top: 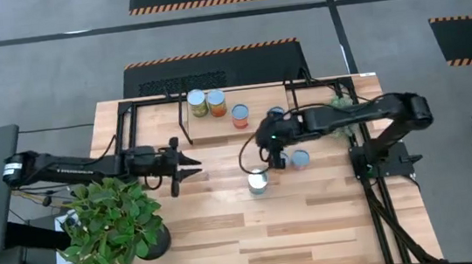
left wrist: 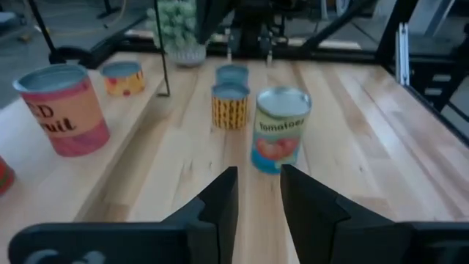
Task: Pick and place cans onto a shelf
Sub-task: Put the canned tomatoes on the shelf
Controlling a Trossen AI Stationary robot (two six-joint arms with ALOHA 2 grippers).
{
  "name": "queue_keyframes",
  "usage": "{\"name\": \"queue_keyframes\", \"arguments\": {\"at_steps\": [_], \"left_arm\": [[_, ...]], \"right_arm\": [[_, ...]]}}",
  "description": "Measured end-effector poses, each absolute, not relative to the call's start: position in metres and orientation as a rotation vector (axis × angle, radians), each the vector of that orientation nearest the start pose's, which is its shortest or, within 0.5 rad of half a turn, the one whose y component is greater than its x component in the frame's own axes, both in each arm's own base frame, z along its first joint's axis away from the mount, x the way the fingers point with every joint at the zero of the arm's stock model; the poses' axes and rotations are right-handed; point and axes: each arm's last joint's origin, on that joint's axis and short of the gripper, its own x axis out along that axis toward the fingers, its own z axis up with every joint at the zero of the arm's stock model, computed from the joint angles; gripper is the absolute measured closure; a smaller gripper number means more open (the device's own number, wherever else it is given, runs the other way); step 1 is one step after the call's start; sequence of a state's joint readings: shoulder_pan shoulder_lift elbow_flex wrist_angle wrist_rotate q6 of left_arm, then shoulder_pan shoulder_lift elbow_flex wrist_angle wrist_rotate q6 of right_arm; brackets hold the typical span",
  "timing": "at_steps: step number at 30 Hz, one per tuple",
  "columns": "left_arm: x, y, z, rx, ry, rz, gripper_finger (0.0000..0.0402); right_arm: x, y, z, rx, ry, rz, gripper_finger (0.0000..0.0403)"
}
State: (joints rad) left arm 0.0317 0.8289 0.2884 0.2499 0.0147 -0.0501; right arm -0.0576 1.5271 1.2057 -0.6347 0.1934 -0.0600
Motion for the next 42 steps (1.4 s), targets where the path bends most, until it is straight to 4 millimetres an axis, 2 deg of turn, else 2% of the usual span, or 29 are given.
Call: {"name": "queue_keyframes", "arguments": {"at_steps": [5,8,17,30,34,42], "left_arm": [[0.182,0.004,0.193,-0.044,0.28,0.018,0.0308],[0.184,0.004,0.192,-0.048,0.273,0.018,0.0308],[0.187,0.004,0.189,-0.042,0.288,0.018,0.0308],[0.186,0.004,0.183,-0.044,0.353,0.02,0.0308],[0.186,0.004,0.182,-0.044,0.366,0.02,0.0308],[0.185,0.005,0.181,-0.039,0.372,0.045,0.0308]], "right_arm": [[0.333,-0.034,0.241,-0.084,1.005,-0.136,0.0373],[0.337,-0.034,0.232,-0.073,1.038,-0.096,0.0366],[0.346,-0.034,0.26,-0.084,0.908,-0.055,0.0348],[0.346,-0.032,0.26,-0.069,0.923,-0.058,0.0296],[0.344,-0.026,0.258,-0.005,0.951,-0.075,0.029],[0.345,-0.015,0.256,0.012,0.962,-0.059,0.029]]}}
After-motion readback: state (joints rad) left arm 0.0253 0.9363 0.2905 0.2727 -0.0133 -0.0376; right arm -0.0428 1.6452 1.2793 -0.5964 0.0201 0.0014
